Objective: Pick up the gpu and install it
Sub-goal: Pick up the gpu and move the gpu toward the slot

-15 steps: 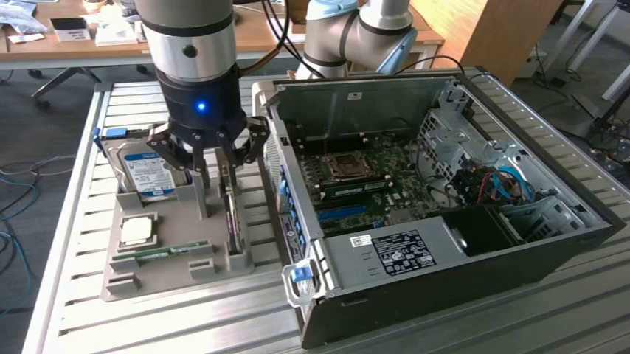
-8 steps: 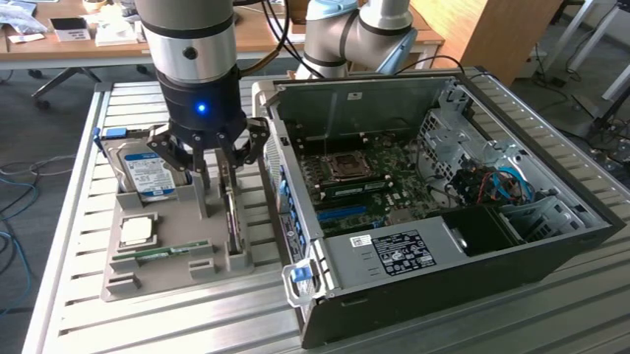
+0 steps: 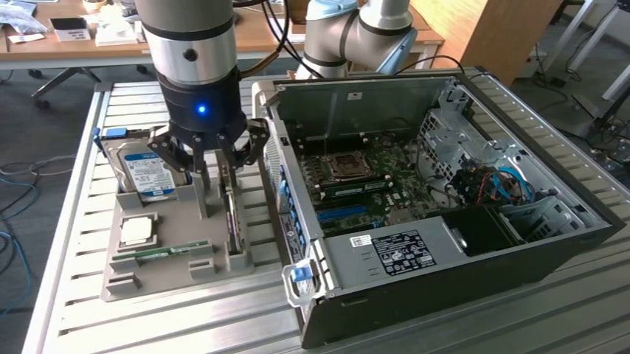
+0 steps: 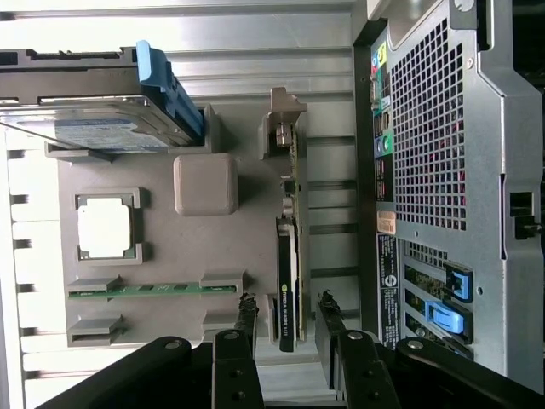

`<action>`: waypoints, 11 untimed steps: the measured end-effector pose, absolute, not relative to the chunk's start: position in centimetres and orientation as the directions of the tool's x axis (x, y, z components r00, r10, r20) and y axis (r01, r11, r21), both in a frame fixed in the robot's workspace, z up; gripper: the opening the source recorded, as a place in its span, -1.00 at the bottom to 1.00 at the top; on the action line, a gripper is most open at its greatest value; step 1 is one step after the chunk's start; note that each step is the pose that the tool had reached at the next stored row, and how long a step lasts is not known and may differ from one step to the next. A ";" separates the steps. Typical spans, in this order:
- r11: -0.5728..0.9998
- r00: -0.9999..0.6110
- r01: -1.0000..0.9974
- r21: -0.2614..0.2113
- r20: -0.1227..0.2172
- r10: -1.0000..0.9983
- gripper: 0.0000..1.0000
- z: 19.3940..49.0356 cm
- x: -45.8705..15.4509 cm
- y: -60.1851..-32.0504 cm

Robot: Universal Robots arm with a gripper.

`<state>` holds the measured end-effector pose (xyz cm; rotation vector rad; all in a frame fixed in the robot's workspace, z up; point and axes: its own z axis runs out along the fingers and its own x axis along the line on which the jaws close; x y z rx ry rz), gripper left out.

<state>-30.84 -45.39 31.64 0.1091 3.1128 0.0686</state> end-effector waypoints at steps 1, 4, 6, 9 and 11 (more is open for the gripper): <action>0.997 -0.997 0.069 0.045 -0.025 0.071 -0.17 31.6 -30.8 -45.4; 0.997 -0.997 0.069 0.045 -0.025 0.071 -0.17 31.6 -30.8 -45.4; 0.997 -0.997 0.069 0.045 -0.025 0.071 -0.17 31.5 -30.8 -45.4; 0.997 -0.997 0.069 0.045 -0.025 0.071 -0.17 31.4 -30.8 -45.4; 0.997 -0.997 0.069 0.045 -0.025 0.071 -0.17 31.4 -30.8 -45.4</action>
